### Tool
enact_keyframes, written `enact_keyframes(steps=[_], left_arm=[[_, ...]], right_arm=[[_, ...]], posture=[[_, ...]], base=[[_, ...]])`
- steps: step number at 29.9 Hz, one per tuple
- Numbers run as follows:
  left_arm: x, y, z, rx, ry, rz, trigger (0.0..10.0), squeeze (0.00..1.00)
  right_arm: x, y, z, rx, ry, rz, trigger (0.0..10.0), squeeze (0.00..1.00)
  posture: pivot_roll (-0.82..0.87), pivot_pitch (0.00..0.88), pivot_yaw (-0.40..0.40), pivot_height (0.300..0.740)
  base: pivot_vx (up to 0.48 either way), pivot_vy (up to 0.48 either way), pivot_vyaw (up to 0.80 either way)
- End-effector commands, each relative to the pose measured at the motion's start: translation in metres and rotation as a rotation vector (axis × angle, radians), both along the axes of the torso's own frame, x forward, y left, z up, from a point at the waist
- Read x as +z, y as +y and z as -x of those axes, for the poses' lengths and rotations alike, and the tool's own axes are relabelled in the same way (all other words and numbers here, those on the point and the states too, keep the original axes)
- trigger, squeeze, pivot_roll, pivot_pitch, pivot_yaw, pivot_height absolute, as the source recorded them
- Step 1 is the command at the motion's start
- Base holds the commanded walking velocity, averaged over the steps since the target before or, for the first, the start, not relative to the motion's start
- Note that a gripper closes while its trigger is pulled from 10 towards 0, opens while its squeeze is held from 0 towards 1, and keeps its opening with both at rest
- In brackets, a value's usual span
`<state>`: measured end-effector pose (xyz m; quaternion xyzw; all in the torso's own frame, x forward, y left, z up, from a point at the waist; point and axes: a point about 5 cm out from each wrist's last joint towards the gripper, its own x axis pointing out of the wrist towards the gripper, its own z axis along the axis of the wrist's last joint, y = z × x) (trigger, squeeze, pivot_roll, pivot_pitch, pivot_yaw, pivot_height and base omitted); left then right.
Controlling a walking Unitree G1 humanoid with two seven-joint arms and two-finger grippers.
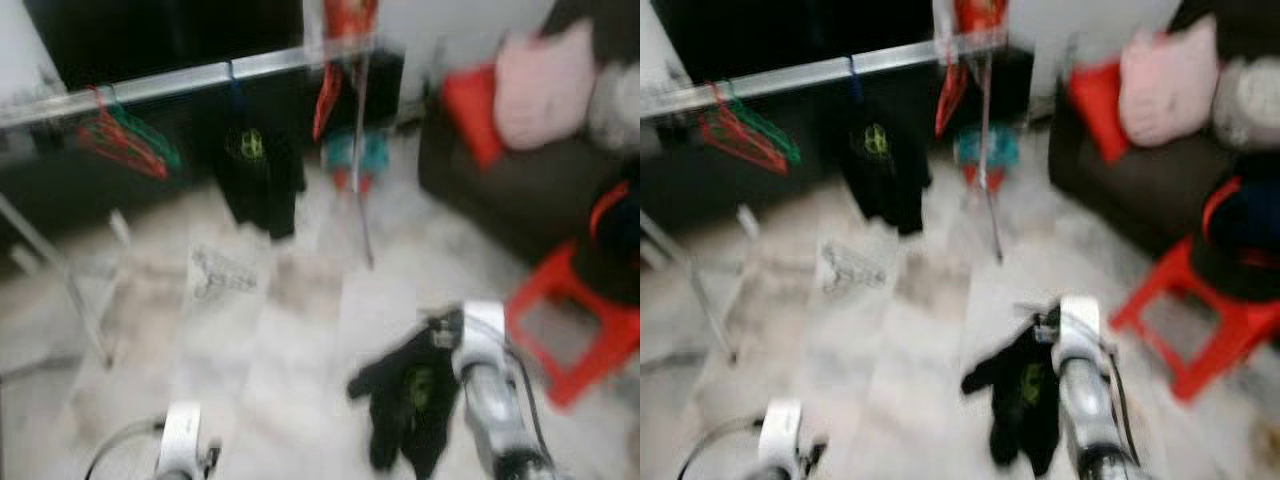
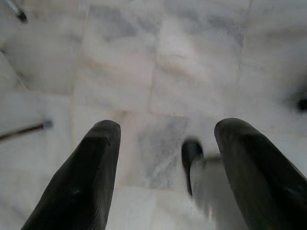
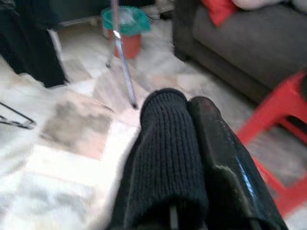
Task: Hang hanger
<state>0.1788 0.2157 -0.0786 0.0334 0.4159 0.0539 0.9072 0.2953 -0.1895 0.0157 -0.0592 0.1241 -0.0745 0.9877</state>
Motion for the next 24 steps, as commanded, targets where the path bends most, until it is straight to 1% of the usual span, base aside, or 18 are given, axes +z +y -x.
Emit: enact_keyframes(steps=[1,6,10,14,16,20,24], left_arm=[[-0.002,0.005,0.006,0.013,0.026,-0.007,10.0,0.00],[-0.002,0.005,0.006,0.015,0.027,-0.007,10.0,0.00],[-0.002,0.005,0.007,0.015,0.027,-0.007,10.0,0.00],[-0.003,0.005,0.007,0.016,0.028,-0.007,10.0,0.00],[-0.003,0.005,0.008,0.016,0.029,-0.007,10.0,0.00],[-0.003,0.005,0.008,0.016,0.031,-0.006,10.0,0.00],[-0.004,0.005,0.009,0.017,0.031,-0.005,10.0,0.00]], right_arm=[[0.008,0.003,-0.005,0.015,-0.044,0.002,10.0,0.00],[0.007,0.005,-0.005,0.022,-0.042,0.007,10.0,0.00],[0.007,0.008,-0.004,0.051,-0.049,0.027,10.0,0.00],[0.006,0.010,-0.004,0.066,-0.050,0.036,10.0,0.00],[0.005,0.011,-0.003,0.067,-0.048,0.016,10.0,0.00],[0.004,0.013,-0.002,0.074,-0.046,0.020,10.0,0.00],[0.003,0.013,-0.001,0.070,-0.044,0.007,10.0,0.00]], posture=[[-0.06,0.000,0.030,0.736],[-0.06,0.000,0.030,0.736],[-0.06,0.000,0.031,0.736],[-0.06,0.000,0.031,0.736],[-0.06,0.000,0.031,0.736],[-0.06,0.000,0.030,0.736],[-0.06,0.000,0.028,0.736]], base=[[0.262,0.000,0.00],[0.268,0.000,0.00],[0.267,0.000,0.00],[0.269,0.000,0.68],[0.270,0.000,0.80],[0.270,0.000,0.80],[0.271,0.000,0.13]])
